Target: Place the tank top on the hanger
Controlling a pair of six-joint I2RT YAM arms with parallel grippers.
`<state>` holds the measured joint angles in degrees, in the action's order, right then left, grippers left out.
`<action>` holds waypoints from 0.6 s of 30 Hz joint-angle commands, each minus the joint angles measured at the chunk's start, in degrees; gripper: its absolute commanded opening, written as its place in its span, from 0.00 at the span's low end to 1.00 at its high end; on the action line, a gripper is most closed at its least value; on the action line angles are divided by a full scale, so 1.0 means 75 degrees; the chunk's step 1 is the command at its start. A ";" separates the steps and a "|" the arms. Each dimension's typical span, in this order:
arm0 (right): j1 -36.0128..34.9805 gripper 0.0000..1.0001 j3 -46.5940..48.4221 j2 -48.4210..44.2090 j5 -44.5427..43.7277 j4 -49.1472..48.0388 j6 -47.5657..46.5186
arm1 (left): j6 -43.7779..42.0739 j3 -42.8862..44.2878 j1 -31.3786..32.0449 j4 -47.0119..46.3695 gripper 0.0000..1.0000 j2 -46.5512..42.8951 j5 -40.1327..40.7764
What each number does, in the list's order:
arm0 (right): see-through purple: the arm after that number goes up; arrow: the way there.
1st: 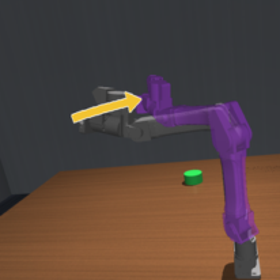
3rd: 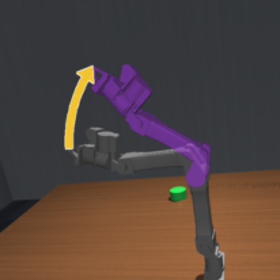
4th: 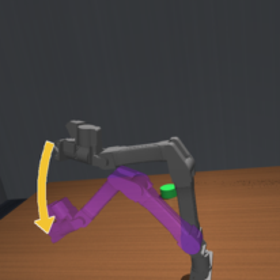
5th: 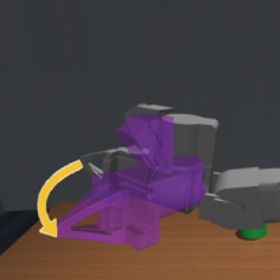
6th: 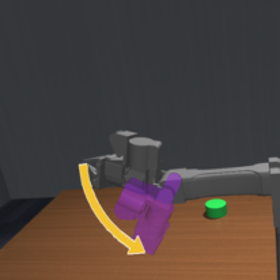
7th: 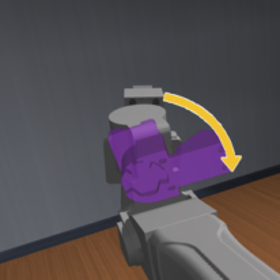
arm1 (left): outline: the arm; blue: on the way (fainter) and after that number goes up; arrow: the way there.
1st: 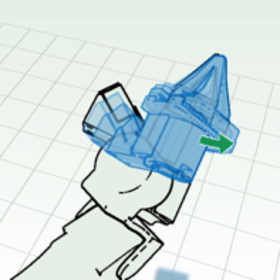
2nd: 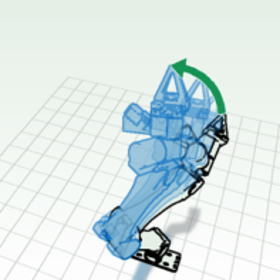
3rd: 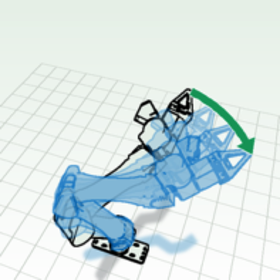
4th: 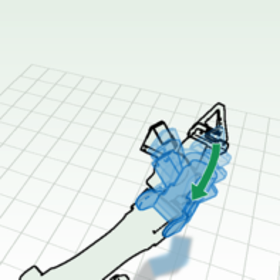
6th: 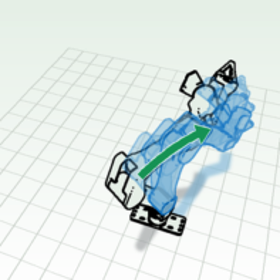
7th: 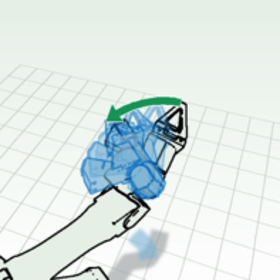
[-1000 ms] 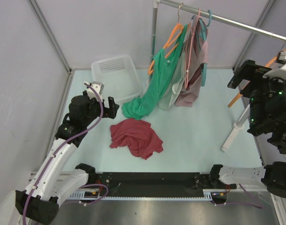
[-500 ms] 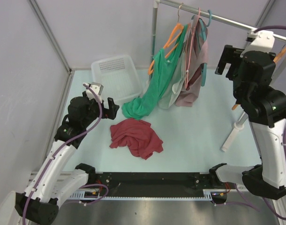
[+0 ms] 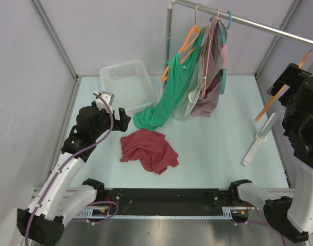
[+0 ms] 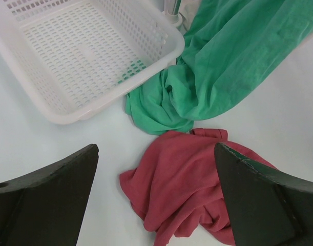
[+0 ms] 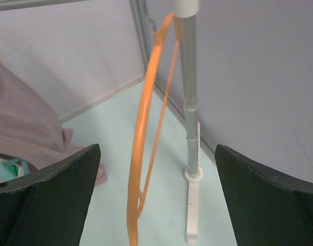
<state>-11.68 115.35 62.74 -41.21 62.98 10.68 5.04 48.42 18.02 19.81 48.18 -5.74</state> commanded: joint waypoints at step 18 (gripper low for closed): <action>0.3034 1.00 0.0136 0.0283 0.3245 0.0720 -0.0322 | -0.0226 0.0059 0.0175 -0.0052 0.99 -0.0401 0.0448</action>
<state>10.37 116.90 67.55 -18.90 68.29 9.52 4.32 48.40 19.35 20.14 45.65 -3.11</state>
